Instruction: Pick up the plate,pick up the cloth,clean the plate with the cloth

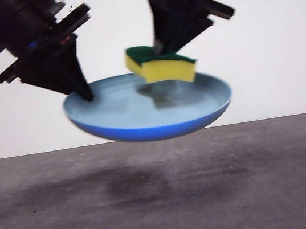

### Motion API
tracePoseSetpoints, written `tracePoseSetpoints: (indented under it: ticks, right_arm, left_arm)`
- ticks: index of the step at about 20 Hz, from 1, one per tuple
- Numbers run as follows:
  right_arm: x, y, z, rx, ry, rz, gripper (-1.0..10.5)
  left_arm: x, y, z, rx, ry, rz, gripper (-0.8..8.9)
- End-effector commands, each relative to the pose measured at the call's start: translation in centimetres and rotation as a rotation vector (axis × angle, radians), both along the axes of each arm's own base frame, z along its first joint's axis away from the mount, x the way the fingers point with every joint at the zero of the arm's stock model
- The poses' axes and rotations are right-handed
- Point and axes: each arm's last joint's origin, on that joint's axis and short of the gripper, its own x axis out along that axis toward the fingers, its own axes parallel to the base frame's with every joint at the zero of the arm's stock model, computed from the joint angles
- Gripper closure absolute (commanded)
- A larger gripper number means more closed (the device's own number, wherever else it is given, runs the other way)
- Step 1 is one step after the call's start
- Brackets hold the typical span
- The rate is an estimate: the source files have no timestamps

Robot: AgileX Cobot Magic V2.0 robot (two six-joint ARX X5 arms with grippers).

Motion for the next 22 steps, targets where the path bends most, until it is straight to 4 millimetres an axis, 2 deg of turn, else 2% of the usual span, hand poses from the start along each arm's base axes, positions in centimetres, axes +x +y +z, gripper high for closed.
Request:
tracePoseSetpoints:
  ticks: [1, 5, 7, 11, 13, 15, 18, 22]
  right_arm:
    - [0.2, 1.3, -1.6, -0.007, 0.042, 0.002, 9.6]
    - [-0.8, 3.6, -3.6, -0.032, 0.117, 0.1, 9.6]
    - [-1.6, 4.1, -4.4, -0.092, 0.144, 0.139, 9.6]
    - [-2.6, 3.0, -5.2, -0.288, 0.204, 0.122, 9.6]
    - [-2.4, 1.7, -5.0, -0.441, 0.118, 0.028, 9.6]
    - [-1.7, 0.7, -4.0, -0.514, -0.005, -0.084, 9.6]
    - [-0.7, 0.1, -2.9, -0.486, -0.104, -0.171, 9.6]
    - [0.7, 0.1, -2.0, -0.344, -0.168, -0.196, 9.6]
  left_arm:
    - [0.0, -0.4, 0.3, -0.041, -0.005, 0.022, 8.22]
    - [0.2, -0.5, 0.4, -0.059, -0.02, 0.031, 8.22]
    - [0.1, -0.5, 0.4, -0.058, -0.019, 0.032, 8.22]
    - [0.2, -0.4, 0.4, -0.055, -0.019, 0.037, 8.22]
    - [0.1, -0.4, 0.3, -0.05, -0.01, 0.036, 8.22]
    - [0.0, -0.3, 0.2, -0.041, 0.005, 0.032, 8.22]
    - [-0.1, -0.3, 0.1, -0.038, 0.016, 0.028, 8.22]
    - [-0.1, -0.4, 0.1, -0.037, 0.021, 0.026, 8.22]
